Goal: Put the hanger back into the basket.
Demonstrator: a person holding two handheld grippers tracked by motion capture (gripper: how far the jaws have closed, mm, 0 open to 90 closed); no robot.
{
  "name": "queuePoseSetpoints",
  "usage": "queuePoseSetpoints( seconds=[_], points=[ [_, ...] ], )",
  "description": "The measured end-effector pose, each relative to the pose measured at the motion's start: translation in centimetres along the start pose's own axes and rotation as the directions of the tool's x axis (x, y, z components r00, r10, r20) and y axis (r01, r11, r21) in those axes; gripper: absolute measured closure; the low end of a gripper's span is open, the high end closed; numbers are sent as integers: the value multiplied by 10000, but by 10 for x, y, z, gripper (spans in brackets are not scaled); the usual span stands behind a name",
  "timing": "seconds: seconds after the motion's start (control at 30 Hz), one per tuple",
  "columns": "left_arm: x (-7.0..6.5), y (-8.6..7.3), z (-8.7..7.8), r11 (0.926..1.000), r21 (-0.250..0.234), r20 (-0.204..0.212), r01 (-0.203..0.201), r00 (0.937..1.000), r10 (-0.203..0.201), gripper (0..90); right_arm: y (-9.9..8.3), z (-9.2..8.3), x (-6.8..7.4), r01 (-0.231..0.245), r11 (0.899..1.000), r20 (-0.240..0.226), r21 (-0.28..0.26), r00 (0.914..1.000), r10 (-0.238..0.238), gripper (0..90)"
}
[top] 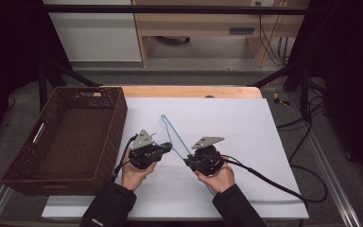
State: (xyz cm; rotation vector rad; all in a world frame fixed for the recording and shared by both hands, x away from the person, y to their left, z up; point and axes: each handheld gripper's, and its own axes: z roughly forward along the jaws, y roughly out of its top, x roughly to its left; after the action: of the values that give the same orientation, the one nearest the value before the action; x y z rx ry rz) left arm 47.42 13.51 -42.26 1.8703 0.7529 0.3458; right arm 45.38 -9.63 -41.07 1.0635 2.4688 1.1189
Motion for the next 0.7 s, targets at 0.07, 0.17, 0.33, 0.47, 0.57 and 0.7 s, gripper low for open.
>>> queuePoseSetpoints(
  seconds=[0.07, 0.17, 0.33, 0.47, 0.57, 0.7],
  points=[
    [-1, 1, 0, 10000, 58, -27, 24, 10000, -24, 850, 0, -3, 1, 332, 9994, 335, -88, 9989, -329, 621],
    [-2, 2, 0, 9999, 95, -91, 100, 9999, -99, 850, -2, -3, 3, 761, 9971, 566, 93, 9955, -765, 588],
    [-5, 3, 0, 9998, 156, -176, 137, 9998, -135, 849, 0, 8, 7, 954, 9947, 603, 393, 9934, -977, 588],
    [-8, 4, 1, 9998, 164, -181, 77, 9998, -74, 849, 4, 17, 11, 1010, 9928, 797, 647, 9912, -1061, 648],
    [-10, 5, 1, 9999, 165, -188, 38, 9998, -35, 849, 4, 23, 13, 1154, 9896, 984, 854, 9874, -1237, 709],
    [-11, 5, 2, 9998, 216, -214, -16, 9998, 21, 849, 3, 28, 13, 1073, 9883, 1109, 1086, 9866, -1193, 826]
  ],
)
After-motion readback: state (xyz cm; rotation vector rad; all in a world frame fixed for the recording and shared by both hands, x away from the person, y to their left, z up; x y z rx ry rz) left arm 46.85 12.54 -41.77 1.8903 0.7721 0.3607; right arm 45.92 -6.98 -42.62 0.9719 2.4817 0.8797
